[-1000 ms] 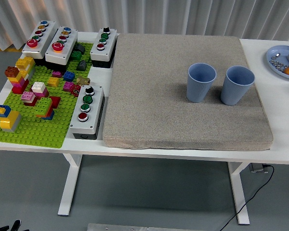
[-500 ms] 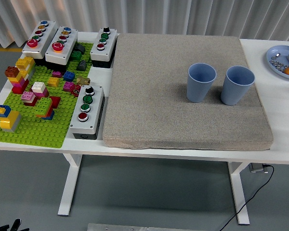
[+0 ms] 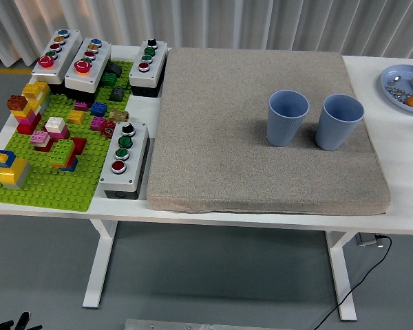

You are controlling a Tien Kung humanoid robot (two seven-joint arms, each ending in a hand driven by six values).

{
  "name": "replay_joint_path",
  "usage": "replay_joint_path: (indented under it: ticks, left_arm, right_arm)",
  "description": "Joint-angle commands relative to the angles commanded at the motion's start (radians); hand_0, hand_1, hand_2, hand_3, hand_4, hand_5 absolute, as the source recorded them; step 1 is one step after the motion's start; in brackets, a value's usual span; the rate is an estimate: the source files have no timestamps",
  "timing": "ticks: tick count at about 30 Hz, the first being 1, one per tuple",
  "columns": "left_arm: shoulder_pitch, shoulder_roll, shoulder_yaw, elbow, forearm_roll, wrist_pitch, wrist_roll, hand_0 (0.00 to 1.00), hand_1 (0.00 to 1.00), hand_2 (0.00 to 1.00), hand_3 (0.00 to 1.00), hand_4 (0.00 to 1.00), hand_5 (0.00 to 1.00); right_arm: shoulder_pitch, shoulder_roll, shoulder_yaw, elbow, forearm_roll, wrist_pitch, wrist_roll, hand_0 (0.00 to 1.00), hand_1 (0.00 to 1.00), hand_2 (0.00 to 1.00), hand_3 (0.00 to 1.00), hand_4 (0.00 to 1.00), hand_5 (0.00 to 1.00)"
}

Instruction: Pick cup pour cup place

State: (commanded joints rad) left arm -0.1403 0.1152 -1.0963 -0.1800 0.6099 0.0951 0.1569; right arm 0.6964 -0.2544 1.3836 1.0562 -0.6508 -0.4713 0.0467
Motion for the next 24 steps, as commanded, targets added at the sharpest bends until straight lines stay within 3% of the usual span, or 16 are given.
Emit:
replay_joint_path:
  ticks: [24]
  left_arm:
    - [-0.001, 0.001, 0.007, 0.0, -0.007, -0.001, 0.0, 0.694, 0.707, 0.734, 0.648, 0.489, 0.977]
  right_arm:
    - [-0.004, 0.002, -0.01, 0.004, -0.007, 0.023, -0.012, 0.919, 0.883, 0.955, 0.916, 0.656, 0.998]
